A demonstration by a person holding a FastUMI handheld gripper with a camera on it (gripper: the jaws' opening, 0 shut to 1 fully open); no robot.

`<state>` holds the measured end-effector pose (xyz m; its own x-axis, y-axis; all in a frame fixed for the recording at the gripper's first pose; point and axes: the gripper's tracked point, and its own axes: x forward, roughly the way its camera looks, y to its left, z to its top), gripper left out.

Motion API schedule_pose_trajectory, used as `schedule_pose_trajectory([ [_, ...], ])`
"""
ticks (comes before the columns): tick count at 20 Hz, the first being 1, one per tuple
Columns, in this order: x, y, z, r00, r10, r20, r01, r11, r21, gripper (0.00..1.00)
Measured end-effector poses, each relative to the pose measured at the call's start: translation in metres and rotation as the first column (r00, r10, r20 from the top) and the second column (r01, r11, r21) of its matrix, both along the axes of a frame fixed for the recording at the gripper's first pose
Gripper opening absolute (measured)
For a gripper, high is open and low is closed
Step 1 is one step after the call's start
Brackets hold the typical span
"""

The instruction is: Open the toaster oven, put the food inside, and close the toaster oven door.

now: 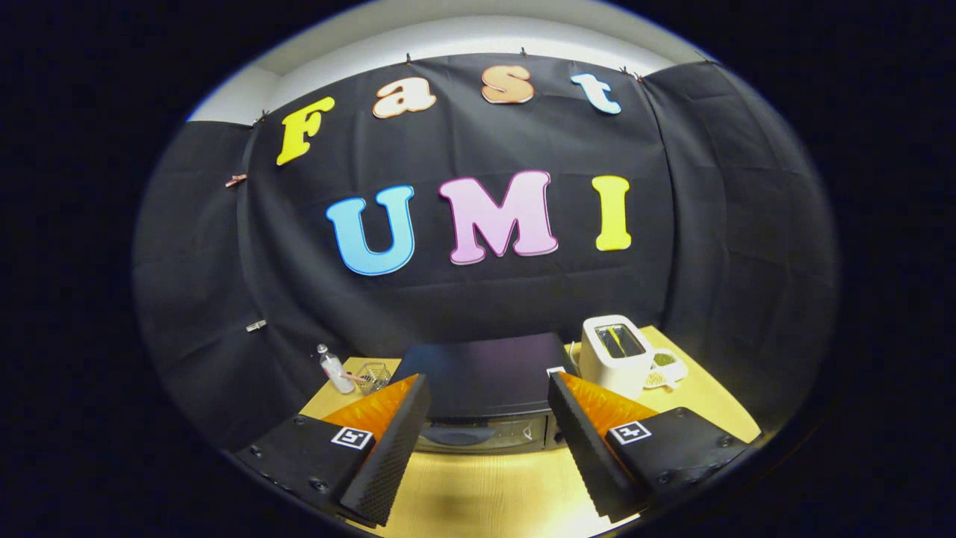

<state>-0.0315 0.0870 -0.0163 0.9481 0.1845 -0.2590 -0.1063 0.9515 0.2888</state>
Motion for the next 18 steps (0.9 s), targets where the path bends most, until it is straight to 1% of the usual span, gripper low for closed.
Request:
schedule_pose_trajectory([
  [5,-0.01,-0.014,0.045,0.996,-0.017,0.091,0.017,1.0,0.007,0.98],
  [10,-0.02,-0.023,0.075,0.986,-0.033,0.165,0.037,0.999,-0.018,0.98],
  [14,-0.023,-0.021,0.085,0.981,-0.032,0.192,0.038,0.999,-0.027,0.98],
  [18,-0.024,-0.022,0.081,0.984,-0.029,0.177,0.033,0.999,-0.02,0.98],
])
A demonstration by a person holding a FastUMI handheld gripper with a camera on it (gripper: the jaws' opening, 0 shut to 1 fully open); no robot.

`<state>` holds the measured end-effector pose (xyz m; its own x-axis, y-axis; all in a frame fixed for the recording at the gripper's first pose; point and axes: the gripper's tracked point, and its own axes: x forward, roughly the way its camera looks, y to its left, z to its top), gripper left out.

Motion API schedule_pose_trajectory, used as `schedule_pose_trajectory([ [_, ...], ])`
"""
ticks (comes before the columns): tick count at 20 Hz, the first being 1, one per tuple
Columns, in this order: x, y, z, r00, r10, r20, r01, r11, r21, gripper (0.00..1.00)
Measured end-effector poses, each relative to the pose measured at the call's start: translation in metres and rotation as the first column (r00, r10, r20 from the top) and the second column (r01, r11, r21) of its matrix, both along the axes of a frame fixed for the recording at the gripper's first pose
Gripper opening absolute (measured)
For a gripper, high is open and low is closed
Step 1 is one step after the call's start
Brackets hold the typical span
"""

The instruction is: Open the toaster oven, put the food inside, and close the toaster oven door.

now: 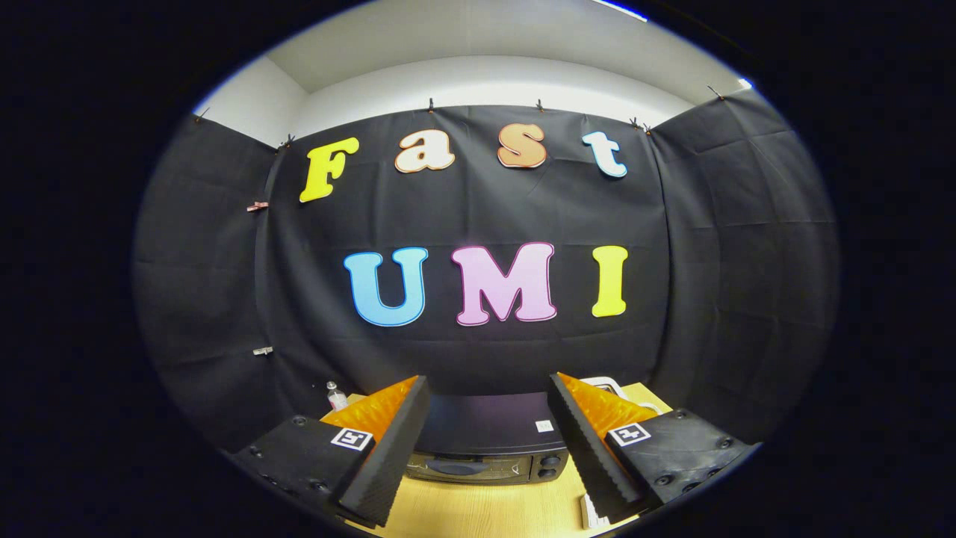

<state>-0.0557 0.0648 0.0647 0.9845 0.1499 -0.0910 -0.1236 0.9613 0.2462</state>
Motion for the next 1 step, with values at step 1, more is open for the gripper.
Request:
schedule_pose_trajectory([
  [1,0.0008,-0.0003,0.0011,1.0,0.0,0.003,0.0,1.0,0.0,0.98],
])
